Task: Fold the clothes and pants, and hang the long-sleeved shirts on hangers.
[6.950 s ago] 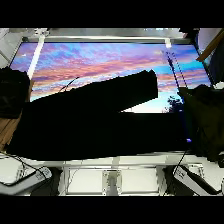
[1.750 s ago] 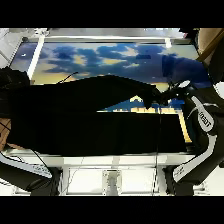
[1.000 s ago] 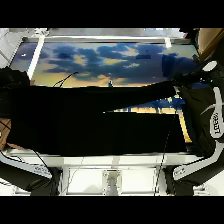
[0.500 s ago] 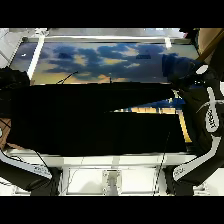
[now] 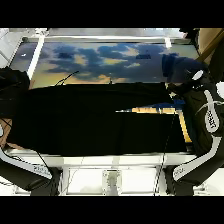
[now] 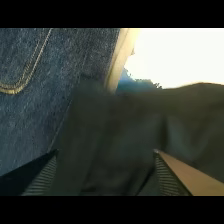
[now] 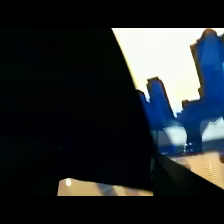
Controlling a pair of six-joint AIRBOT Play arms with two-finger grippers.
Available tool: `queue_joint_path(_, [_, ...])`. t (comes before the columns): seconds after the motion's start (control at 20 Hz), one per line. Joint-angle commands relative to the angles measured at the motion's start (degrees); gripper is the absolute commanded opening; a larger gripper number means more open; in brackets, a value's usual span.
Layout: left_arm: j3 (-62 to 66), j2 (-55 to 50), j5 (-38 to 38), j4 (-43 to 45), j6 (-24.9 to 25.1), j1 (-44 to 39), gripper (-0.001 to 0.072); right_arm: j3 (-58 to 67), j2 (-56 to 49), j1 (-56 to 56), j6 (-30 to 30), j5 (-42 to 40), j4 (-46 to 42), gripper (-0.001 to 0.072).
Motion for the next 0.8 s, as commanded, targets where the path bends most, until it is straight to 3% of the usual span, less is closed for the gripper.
queue_joint_path(0.0, [0.0,3.4,-7.6,5.9,0.2,-0.1,0.0675,3.6,4.3,0.0,-1.5,3.3,-1.1,0.0579])
queue_joint_path(0.25, [-14.7,22.3,-6.8,4.5,2.4,6.5,0.0674,2.9,18.0,-0.6,-11.5,18.1,-8.6,0.0578])
queue_joint_path(0.45, [-39.7,38.5,-3.7,-1.8,1.5,19.6,0.0667,-11.1,31.2,-6.5,-14.3,20.7,-3.9,0.0578])
queue_joint_path(0.6, [-51.0,40.2,-4.8,-8.4,0.7,28.8,0.0667,-22.0,40.0,-10.4,-17.3,22.3,1.9,0.0578])
queue_joint_path(0.75, [-55.7,37.4,-5.4,-9.1,5.3,33.6,0.0666,-29.2,45.3,-11.4,-19.4,24.2,5.5,0.0578])
